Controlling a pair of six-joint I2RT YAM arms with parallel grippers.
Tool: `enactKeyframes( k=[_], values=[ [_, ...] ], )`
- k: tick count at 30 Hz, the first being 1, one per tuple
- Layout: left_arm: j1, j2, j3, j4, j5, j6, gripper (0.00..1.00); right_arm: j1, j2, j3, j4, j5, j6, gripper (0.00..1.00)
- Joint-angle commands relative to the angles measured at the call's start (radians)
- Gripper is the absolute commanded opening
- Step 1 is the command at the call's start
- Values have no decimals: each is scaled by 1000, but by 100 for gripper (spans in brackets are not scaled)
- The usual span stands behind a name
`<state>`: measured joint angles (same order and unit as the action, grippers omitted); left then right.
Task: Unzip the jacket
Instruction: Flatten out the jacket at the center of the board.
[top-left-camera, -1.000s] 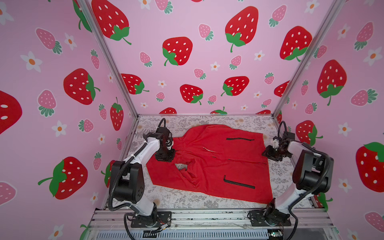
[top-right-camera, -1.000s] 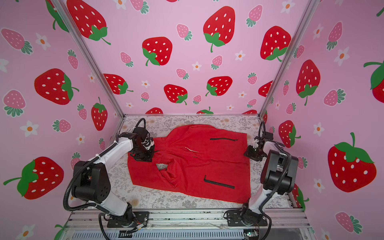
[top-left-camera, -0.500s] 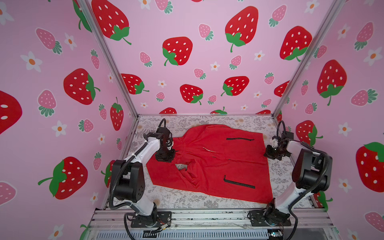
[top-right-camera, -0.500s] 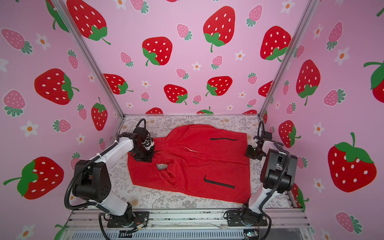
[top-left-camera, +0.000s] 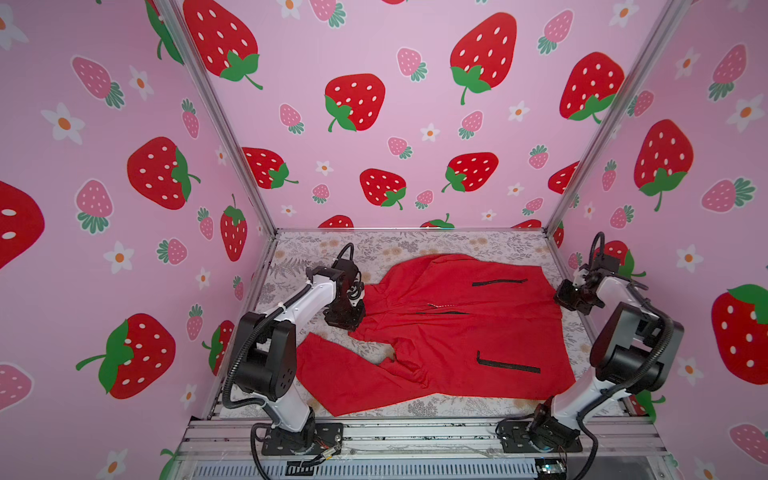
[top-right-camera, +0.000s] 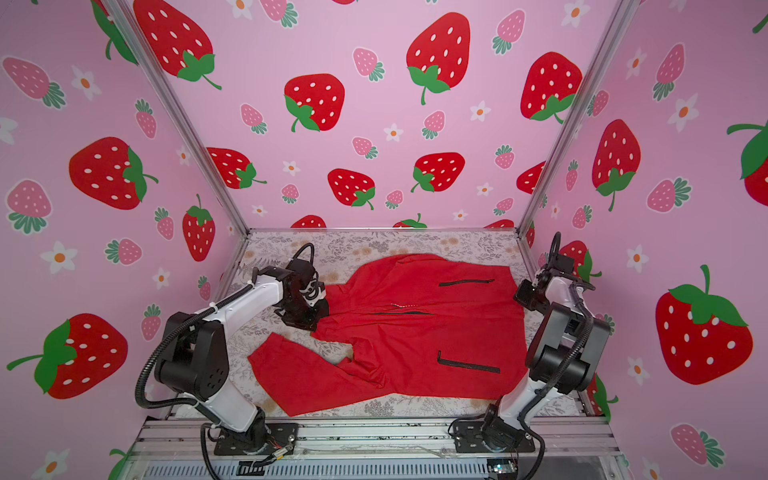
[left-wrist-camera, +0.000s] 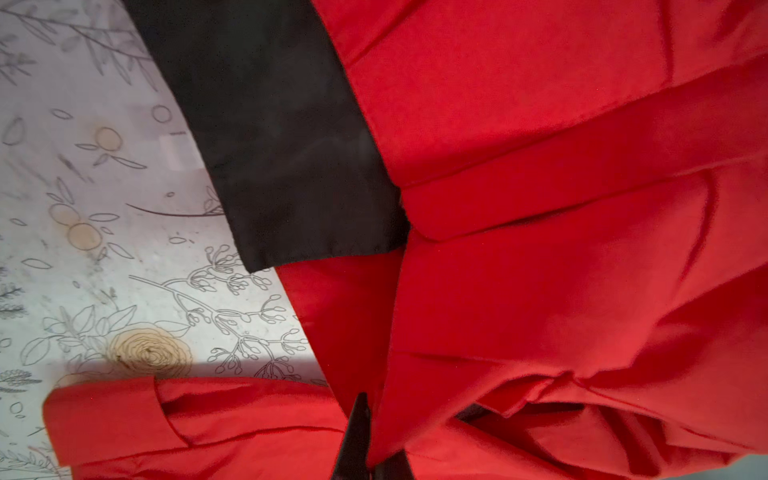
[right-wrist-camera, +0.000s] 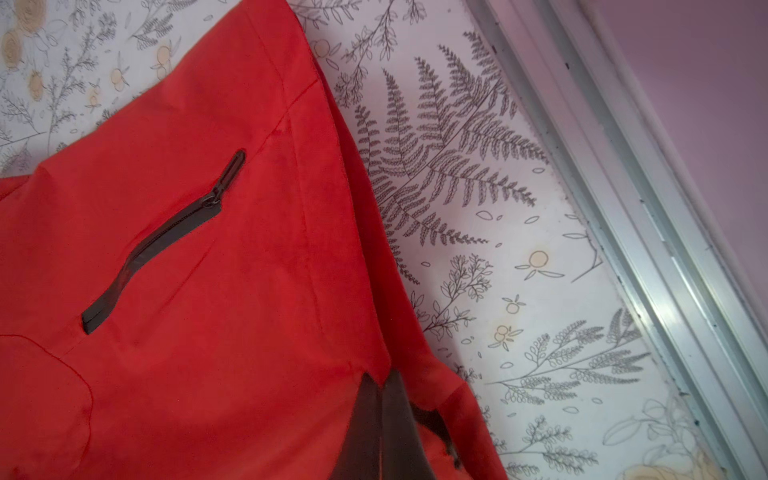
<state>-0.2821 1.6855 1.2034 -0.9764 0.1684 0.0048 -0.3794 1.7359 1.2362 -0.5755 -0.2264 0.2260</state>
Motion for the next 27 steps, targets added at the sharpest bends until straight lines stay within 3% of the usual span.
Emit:
enactKeyframes(
  k=[1, 2, 3, 4, 5, 6, 9, 12, 17, 22, 27],
  values=[
    [4, 56, -9, -81, -48, 10, 1, 8, -19, 34, 51, 66, -5, 0],
    [3, 67, -9, -81, -51, 1, 16, 19, -38, 25, 35, 91, 1, 12],
    [4, 66, -5, -80, -59, -7, 35, 32, -69, 6, 35, 116, 6, 33],
    [3, 49, 4, -79, -86, -24, 48, 55, -117, -23, 40, 156, 12, 55],
    [8, 14, 13, -73, -120, -45, 57, 90, -175, -50, 46, 204, 11, 72],
    [15, -26, 24, -67, -139, -65, 64, 122, -226, -70, 44, 239, 6, 79],
    [110, -183, 59, 25, -69, -160, 74, 252, -354, -90, 13, 229, -25, 82],
    [248, -269, 26, 239, 212, -256, 75, 384, -410, -95, -11, 124, -52, 81],
    [268, -120, 84, 305, 513, -316, 71, 476, -393, -145, 51, -167, 30, 79],
    [268, -28, 0, 499, 609, -431, 73, 574, -309, -172, 156, -428, 102, 73],
    [267, 92, 7, 583, 645, -495, 61, 683, -230, -154, 184, -463, 132, 69]
  ],
)
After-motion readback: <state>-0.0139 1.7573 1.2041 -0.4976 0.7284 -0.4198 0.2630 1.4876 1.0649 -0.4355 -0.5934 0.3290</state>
